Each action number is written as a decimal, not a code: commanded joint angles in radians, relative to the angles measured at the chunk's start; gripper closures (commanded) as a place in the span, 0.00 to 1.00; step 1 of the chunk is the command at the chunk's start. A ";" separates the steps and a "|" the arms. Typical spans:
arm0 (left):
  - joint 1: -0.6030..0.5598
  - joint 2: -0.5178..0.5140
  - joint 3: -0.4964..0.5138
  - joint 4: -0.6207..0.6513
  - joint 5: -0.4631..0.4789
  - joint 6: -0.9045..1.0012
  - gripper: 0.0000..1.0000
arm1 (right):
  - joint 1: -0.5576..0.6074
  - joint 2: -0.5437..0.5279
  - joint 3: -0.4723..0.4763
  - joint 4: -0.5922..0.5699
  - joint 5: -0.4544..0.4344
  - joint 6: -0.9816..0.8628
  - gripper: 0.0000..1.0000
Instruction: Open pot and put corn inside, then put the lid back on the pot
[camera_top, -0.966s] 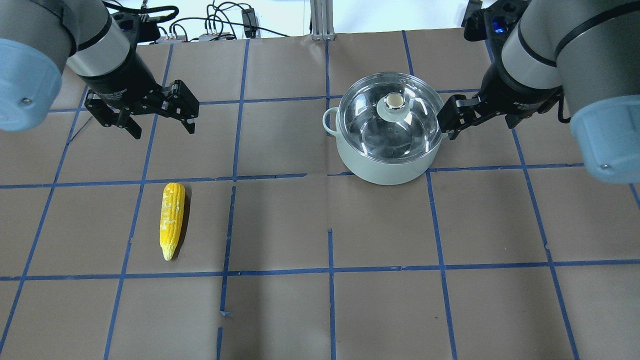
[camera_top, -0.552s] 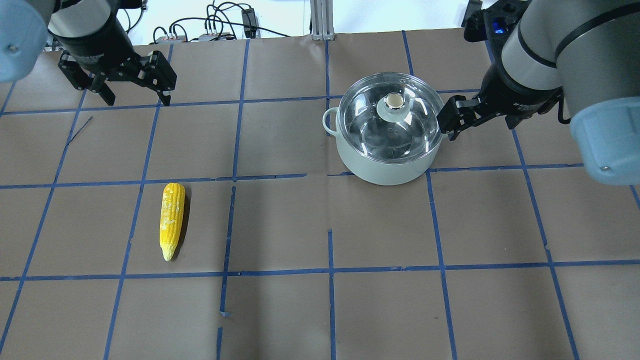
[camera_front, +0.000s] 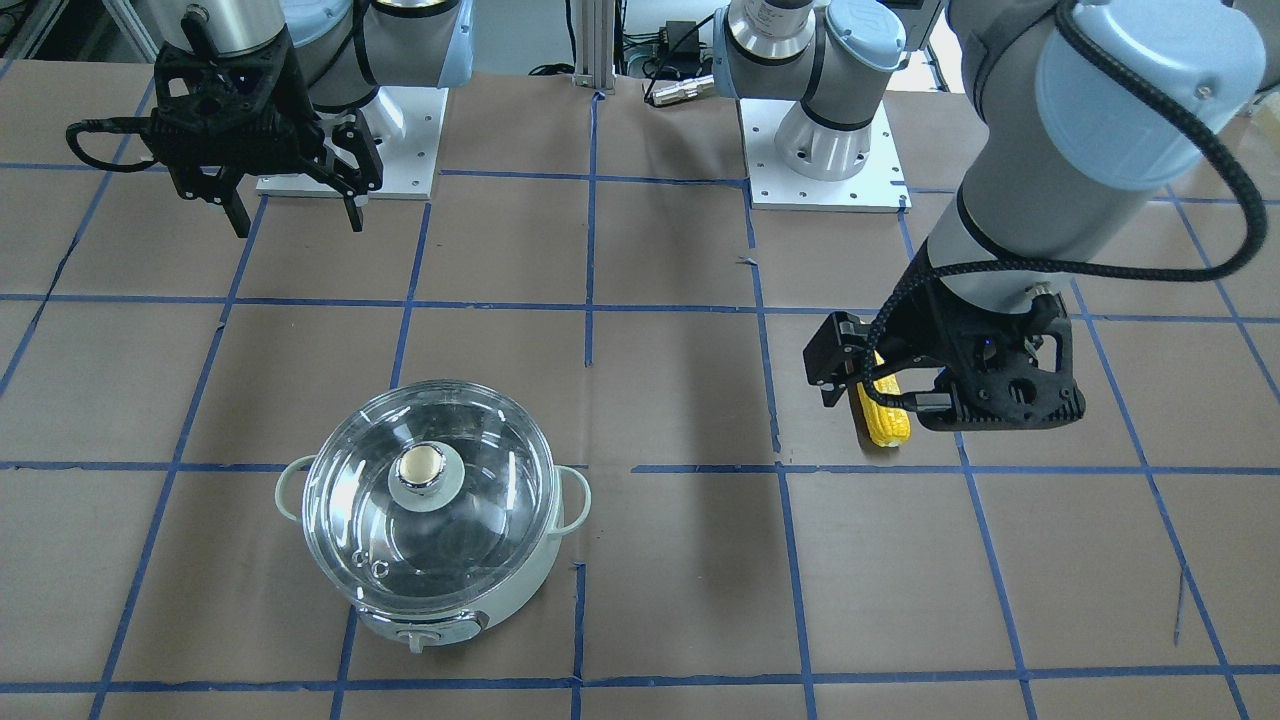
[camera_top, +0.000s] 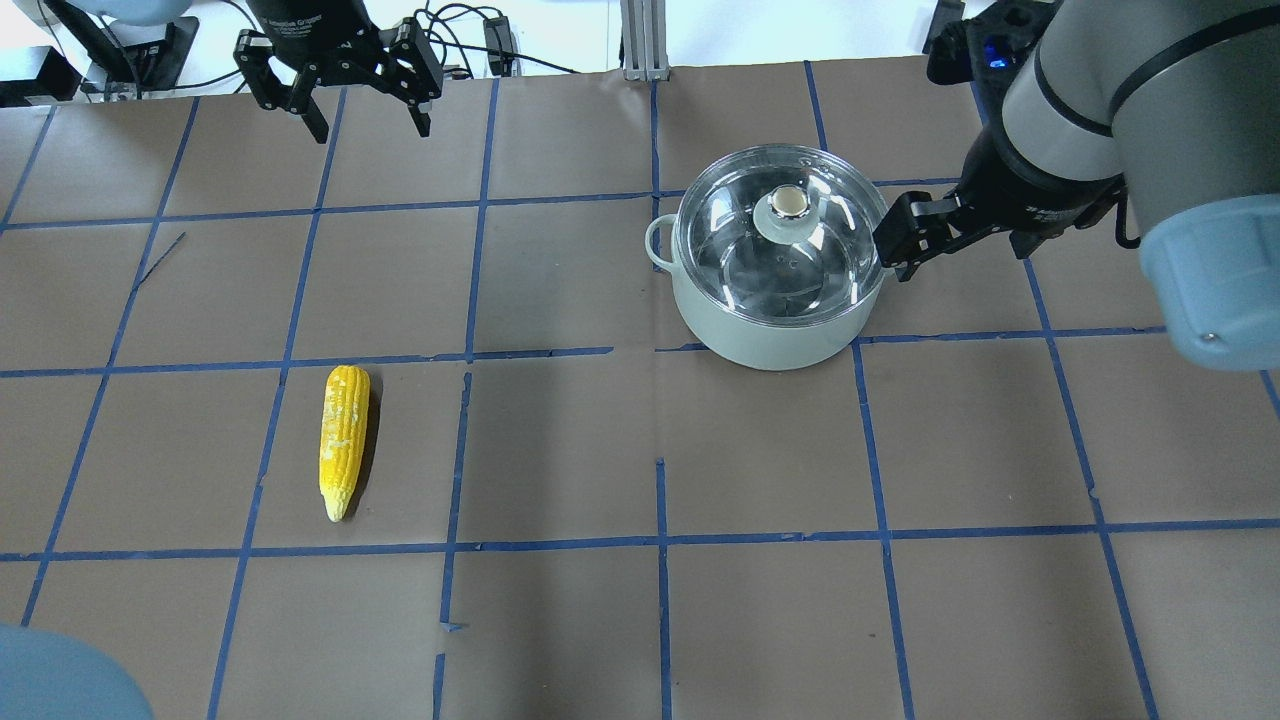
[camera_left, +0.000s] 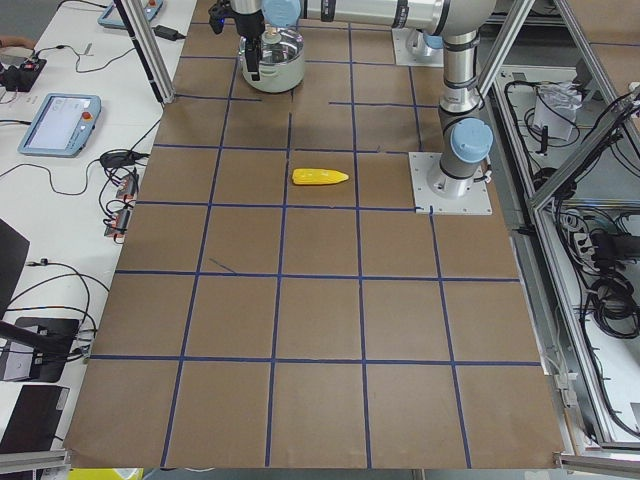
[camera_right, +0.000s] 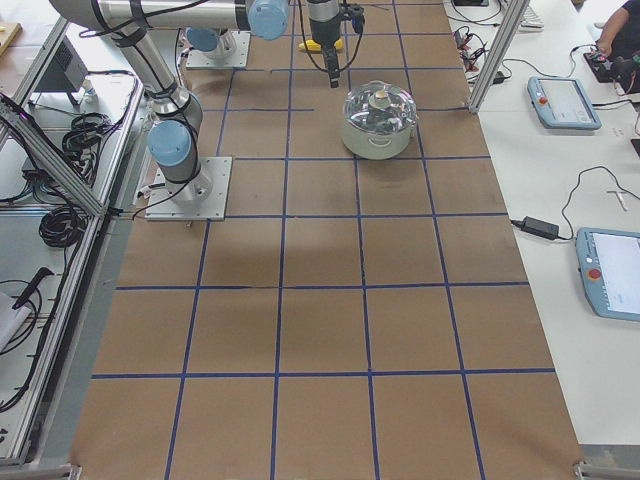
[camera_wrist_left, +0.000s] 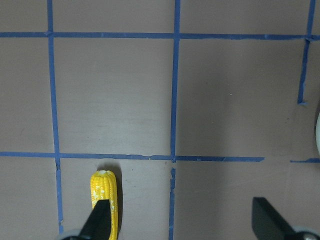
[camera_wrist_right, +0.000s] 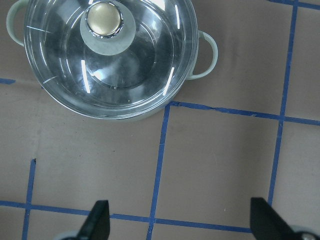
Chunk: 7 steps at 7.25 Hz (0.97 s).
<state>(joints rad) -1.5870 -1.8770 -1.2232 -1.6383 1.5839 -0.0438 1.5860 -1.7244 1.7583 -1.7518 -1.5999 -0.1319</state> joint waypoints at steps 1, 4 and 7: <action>0.037 0.065 -0.140 0.078 -0.007 0.060 0.00 | 0.000 0.000 0.001 0.000 0.000 0.000 0.00; 0.050 0.079 -0.156 0.097 -0.001 0.073 0.00 | -0.001 0.000 0.001 0.000 0.000 0.000 0.00; 0.050 0.058 -0.133 0.133 -0.002 0.073 0.00 | 0.000 0.000 0.001 0.000 0.000 0.000 0.00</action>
<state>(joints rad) -1.5358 -1.8185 -1.3692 -1.5126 1.5812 0.0312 1.5858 -1.7243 1.7595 -1.7518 -1.6000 -0.1320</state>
